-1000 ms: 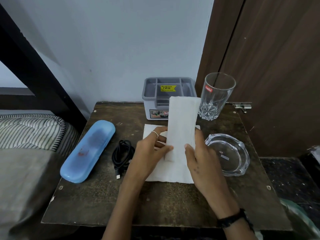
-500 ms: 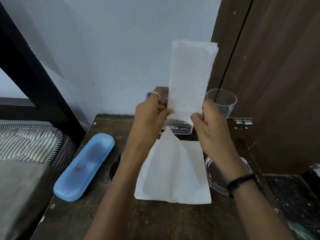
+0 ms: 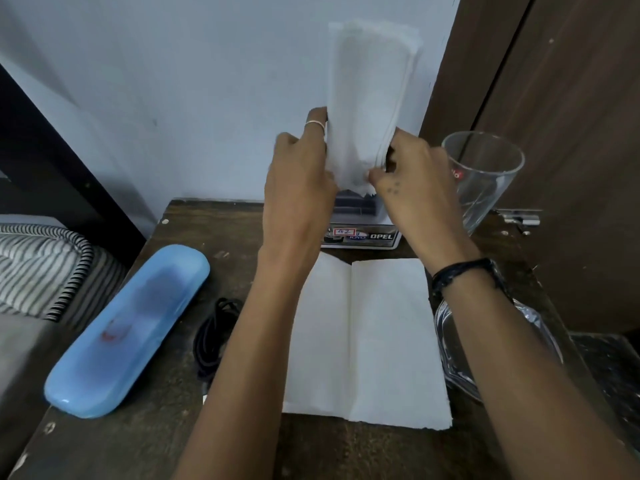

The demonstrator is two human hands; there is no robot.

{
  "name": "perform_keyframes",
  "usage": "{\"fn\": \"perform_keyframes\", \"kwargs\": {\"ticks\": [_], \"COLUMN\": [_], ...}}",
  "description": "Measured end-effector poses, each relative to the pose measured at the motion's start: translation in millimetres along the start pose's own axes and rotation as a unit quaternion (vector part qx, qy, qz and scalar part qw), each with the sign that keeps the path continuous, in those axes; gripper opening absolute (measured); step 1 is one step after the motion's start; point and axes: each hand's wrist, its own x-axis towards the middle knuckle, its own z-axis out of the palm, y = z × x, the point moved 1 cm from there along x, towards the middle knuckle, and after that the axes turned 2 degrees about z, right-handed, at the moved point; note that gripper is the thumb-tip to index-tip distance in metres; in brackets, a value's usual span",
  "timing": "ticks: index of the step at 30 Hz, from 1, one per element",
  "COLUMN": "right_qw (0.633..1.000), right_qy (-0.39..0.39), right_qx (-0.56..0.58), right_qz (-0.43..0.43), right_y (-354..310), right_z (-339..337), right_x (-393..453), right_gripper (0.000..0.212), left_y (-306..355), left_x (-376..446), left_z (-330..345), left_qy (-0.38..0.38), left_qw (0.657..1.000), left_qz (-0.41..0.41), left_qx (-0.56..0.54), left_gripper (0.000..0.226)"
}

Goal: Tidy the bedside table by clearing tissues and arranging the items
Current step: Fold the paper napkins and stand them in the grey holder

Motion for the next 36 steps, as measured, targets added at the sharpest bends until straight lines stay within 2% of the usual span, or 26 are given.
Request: {"fn": "perform_keyframes", "kwargs": {"ticks": [4, 7, 11, 13, 15, 18, 20, 25, 28, 32, 34, 36], "right_qw": [0.995, 0.993, 0.997, 0.998, 0.999, 0.996, 0.993, 0.996, 0.994, 0.995, 0.996, 0.996], "right_qy": [-0.019, -0.044, -0.063, -0.031, 0.005, 0.001, -0.015, -0.022, -0.002, -0.007, -0.007, 0.007], "right_qx": [-0.099, -0.107, -0.032, -0.004, -0.016, -0.075, -0.109, -0.072, -0.085, -0.076, -0.048, -0.027], "right_qz": [-0.021, -0.019, 0.026, 0.045, 0.044, 0.039, 0.041, 0.055, 0.063, 0.07, 0.08, 0.08], "right_y": [-5.9, -9.6, -11.8, -11.2, -8.9, -6.1, -6.2, -4.0, 0.5, -2.2, -8.2, -16.0], "right_z": [-0.3, -1.3, -7.2, -10.6, -11.1, -5.9, -3.4, -4.4, -0.6, -6.6, -19.8, -35.2], "right_x": [-3.1, -5.4, -1.6, 1.9, 3.2, -0.1, -1.4, 6.7, 7.8, 8.3, 6.3, -1.2], "right_gripper": [0.02, 0.025, 0.026, 0.019, 0.015, 0.018, 0.017, 0.02, 0.021, 0.024, 0.029, 0.033], "left_y": [-2.3, -4.1, -8.5, -9.2, -8.2, -9.5, -9.9, -6.5, -6.9, -4.9, -1.7, 3.0], "left_x": [-2.6, -4.2, 4.4, 8.1, 7.7, 2.9, 0.9, 3.2, 2.4, -2.5, -7.6, -16.1], "left_z": [9.5, 14.3, 6.0, 0.4, -1.7, 2.2, 4.5, 2.7, 1.6, -3.5, -12.3, -25.6], "left_qy": [0.029, 0.062, 0.025, 0.012, 0.022, 0.031, 0.024, 0.021, 0.017, -0.003, 0.004, 0.031], "left_qw": [0.995, 0.989, 0.998, 0.992, 0.991, 0.998, 0.996, 0.998, 0.999, 0.999, 0.999, 0.999], "left_qz": [-0.012, -0.02, -0.057, -0.074, -0.075, -0.052, -0.043, -0.049, -0.038, -0.031, -0.04, -0.04], "left_qx": [0.09, 0.134, -0.019, -0.099, -0.105, 0.031, 0.076, -0.014, 0.021, 0.015, 0.005, 0.002], "left_gripper": [0.051, 0.049, 0.026, 0.011, 0.004, 0.009, 0.007, 0.017, 0.027, 0.006, 0.026, 0.032]}}
